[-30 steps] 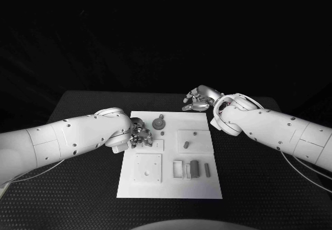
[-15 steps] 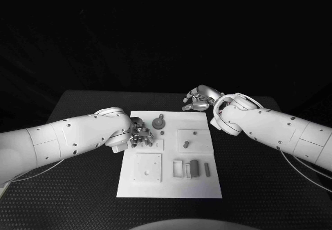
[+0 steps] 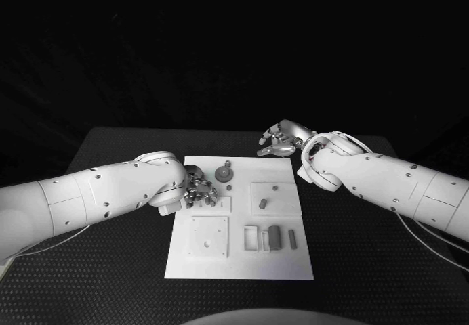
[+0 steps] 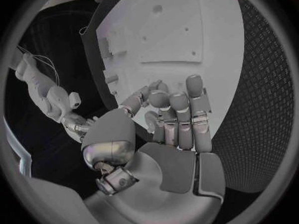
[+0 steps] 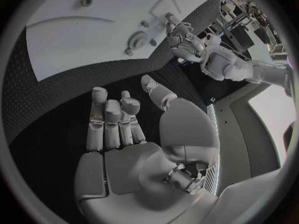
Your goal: Assemble the parts on the task board
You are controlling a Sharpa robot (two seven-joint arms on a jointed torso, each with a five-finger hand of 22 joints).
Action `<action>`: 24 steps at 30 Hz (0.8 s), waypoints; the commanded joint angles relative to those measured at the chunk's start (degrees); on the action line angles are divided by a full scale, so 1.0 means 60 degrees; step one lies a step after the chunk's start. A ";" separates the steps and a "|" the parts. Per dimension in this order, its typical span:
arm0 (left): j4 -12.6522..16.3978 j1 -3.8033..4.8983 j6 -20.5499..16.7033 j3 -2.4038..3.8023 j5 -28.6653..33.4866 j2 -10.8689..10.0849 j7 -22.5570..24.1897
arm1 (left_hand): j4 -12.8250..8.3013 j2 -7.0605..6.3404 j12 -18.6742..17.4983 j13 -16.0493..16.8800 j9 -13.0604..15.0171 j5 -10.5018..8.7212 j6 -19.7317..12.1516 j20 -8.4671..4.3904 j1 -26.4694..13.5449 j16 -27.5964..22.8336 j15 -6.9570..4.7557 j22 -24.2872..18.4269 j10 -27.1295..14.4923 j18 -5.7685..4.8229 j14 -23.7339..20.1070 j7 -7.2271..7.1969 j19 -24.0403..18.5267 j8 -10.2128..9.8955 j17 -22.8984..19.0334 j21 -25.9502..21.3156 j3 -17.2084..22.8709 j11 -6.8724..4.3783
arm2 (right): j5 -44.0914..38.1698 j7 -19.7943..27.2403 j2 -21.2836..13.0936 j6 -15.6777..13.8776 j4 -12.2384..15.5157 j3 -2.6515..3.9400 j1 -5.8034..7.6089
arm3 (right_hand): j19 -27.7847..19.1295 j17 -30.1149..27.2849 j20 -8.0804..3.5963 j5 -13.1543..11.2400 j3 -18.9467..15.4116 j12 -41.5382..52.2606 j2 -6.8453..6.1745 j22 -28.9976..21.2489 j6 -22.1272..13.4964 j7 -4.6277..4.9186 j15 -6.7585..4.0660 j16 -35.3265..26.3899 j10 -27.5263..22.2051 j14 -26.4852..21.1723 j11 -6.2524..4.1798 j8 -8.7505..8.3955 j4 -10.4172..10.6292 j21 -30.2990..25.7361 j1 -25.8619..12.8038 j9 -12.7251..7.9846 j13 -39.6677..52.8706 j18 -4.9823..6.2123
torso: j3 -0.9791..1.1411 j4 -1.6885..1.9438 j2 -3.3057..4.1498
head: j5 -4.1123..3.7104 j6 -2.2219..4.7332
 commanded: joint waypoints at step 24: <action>0.0011 -0.0008 0.0227 0.0003 -0.0439 0.0028 -0.0024 | -0.0059 -0.0113 0.0088 -0.0047 0.0045 -0.0065 0.0735 -0.0043 0.0212 0.0105 0.0048 0.0067 -0.0083 0.0073 -0.0062 -0.0138 0.0044 -0.0084 -0.0109 -0.0078 -0.0020 -0.0008 | 0.0003 0.0054 -0.0013 0.0106 0.0028 0.0005 -0.0020 | -0.0047 -0.0017 0.0024 -0.0006 -0.0033 -0.0024 0.0092 0.0014 0.0011 0.0038 -0.0038 -0.0044 -0.0088 -0.0037 0.0009 -0.0008 0.0010 -0.0045 -0.0002 -0.0016 -0.0017 0.0142 | -0.0008 0.0009 -0.0004 | -0.0047 -0.0043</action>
